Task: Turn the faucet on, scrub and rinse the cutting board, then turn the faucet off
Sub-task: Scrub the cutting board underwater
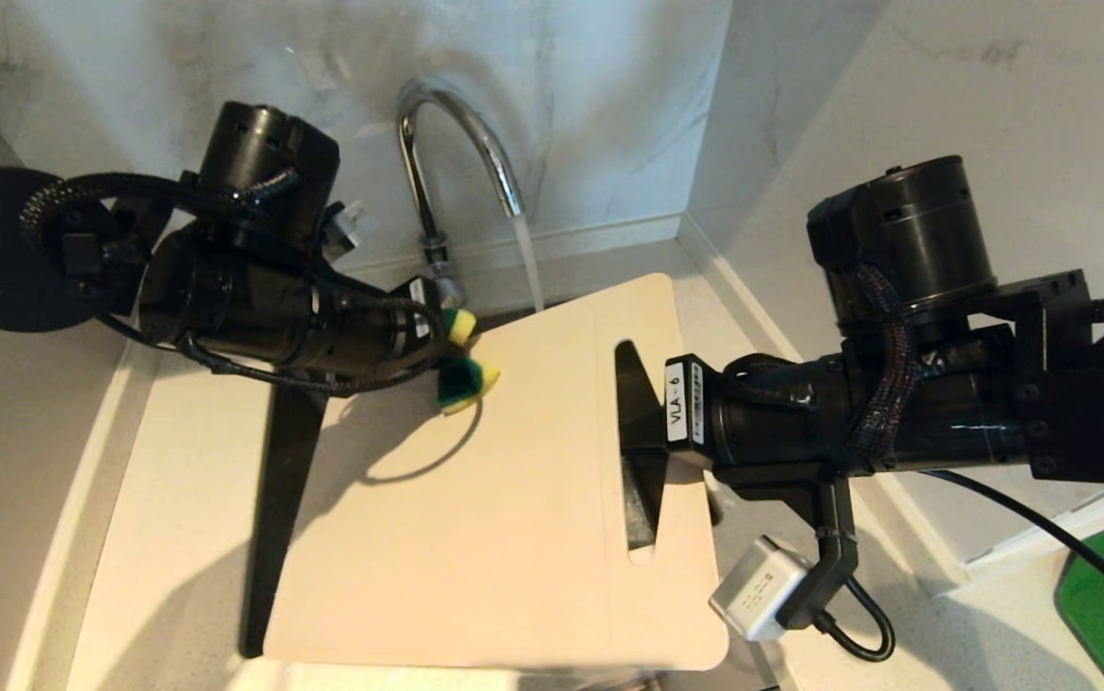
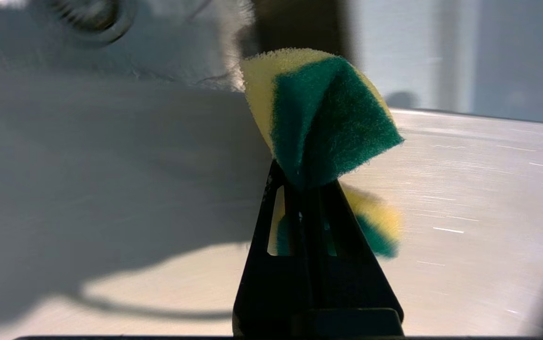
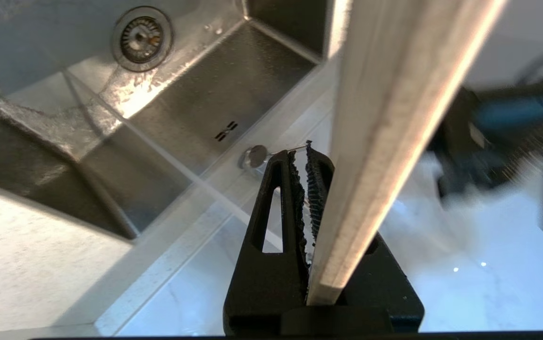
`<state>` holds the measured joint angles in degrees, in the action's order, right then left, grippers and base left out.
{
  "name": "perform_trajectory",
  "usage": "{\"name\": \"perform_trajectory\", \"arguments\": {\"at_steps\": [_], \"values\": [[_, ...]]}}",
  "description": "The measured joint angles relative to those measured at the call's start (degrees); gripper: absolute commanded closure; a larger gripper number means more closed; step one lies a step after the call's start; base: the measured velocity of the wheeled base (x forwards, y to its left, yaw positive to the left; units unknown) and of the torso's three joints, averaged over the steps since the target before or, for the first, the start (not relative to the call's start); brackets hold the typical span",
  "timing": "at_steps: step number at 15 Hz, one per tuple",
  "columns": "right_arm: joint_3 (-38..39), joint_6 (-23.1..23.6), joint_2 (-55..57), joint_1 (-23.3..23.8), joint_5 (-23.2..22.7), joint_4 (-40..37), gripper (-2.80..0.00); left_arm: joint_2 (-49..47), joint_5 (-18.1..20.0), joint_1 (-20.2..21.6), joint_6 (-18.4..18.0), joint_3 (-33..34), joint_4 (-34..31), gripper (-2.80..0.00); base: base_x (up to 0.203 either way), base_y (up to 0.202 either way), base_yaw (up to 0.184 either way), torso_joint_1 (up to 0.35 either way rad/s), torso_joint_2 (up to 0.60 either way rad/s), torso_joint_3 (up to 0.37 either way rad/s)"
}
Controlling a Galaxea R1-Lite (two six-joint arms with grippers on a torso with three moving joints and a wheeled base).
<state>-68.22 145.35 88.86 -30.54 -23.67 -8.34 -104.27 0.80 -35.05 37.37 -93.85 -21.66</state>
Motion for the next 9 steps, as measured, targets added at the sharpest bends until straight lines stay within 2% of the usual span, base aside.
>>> {"name": "perform_trajectory", "arguments": {"at_steps": [2,9], "values": [[0.2,0.0,-0.3,0.1,0.1,0.0,0.00,-0.4,1.9,2.8,0.1,3.9,0.4,0.00,0.000,0.000,0.000,0.000,0.00,0.000],[0.3,-0.6,-0.5,0.1,-0.1,0.3,0.00,-0.7,9.2,17.6,-0.7,15.2,8.4,0.00,0.000,0.000,0.000,0.000,0.00,0.000]]}}
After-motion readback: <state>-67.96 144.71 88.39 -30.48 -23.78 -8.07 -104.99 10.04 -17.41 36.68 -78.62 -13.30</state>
